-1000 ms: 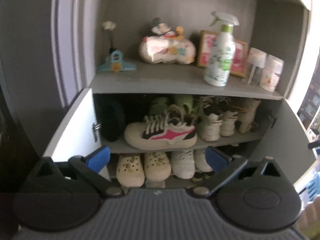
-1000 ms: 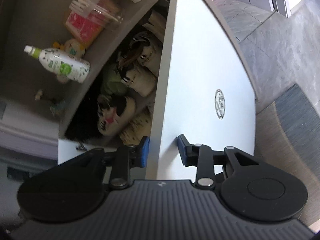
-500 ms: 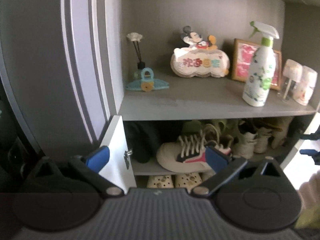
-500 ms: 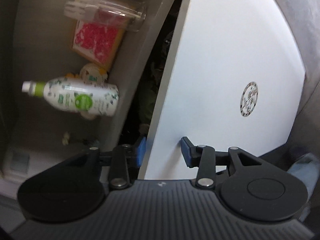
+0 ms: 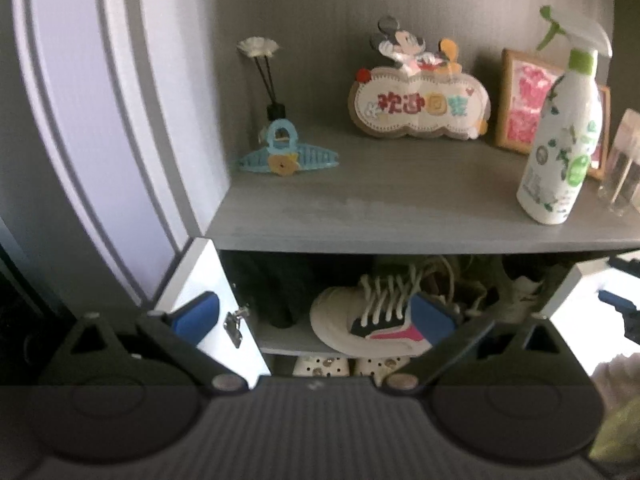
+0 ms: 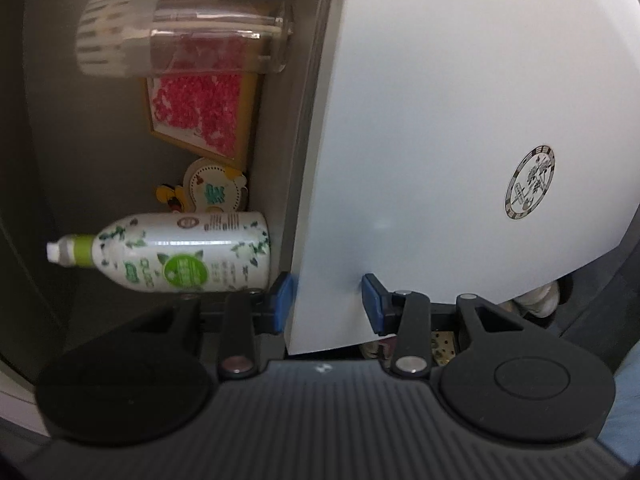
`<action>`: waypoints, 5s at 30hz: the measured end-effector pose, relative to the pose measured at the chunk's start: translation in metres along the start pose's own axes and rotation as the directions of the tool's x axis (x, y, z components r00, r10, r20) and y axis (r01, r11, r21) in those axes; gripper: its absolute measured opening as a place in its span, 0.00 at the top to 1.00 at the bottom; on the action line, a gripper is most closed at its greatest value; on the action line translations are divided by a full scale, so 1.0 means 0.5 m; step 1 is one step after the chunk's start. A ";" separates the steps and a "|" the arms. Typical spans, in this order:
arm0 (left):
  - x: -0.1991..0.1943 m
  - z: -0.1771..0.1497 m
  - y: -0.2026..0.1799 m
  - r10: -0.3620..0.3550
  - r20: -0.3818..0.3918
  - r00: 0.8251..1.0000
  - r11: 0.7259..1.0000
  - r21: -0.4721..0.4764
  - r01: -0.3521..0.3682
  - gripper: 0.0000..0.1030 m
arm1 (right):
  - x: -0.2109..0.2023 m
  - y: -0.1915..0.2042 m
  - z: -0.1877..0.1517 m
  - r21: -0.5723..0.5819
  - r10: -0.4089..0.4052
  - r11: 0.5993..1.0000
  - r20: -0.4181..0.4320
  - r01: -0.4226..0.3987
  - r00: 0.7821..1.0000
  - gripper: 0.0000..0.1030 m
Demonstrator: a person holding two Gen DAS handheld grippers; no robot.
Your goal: Organize scattered shoes
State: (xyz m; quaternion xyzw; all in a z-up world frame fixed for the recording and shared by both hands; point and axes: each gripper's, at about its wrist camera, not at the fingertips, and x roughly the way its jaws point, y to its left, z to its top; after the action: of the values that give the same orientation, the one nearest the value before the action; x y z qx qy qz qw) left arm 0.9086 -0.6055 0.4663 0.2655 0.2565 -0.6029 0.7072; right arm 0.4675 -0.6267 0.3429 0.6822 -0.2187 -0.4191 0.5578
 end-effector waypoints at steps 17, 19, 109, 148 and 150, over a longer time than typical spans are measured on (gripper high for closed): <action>-0.054 -0.075 -0.166 0.217 -0.123 0.968 0.955 -0.179 -0.237 0.00 | 0.043 0.038 0.079 -0.244 -0.017 0.969 -0.229 -0.040 0.973 0.59; -0.081 -0.095 -0.187 0.235 -0.119 0.965 0.948 -0.193 -0.254 0.00 | 0.043 0.066 0.082 -0.361 -0.098 0.932 -0.291 -0.015 0.952 0.59; -0.821 -1.647 -1.702 0.656 -0.468 0.592 0.145 -0.692 -0.707 0.00 | -0.872 -0.878 0.072 -0.313 -0.426 0.166 -0.878 -0.935 0.218 0.58; -0.669 -1.527 -1.814 0.811 -0.369 0.455 0.115 -0.662 -0.741 0.00 | -1.054 -0.957 0.284 -0.456 -0.265 -0.019 -0.856 -0.890 0.445 0.00; -0.662 -1.526 -1.817 0.809 -0.378 0.450 0.116 -0.649 -0.752 0.00 | -1.049 -0.957 0.284 -0.465 -0.267 -0.003 -0.852 -0.885 0.449 0.00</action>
State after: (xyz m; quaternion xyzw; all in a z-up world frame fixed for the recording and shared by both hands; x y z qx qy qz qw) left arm -0.0692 0.0345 0.0769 0.0212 0.2756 0.0162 0.9609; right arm -0.0195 -0.1719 0.0594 0.1364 0.2078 0.0866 0.9647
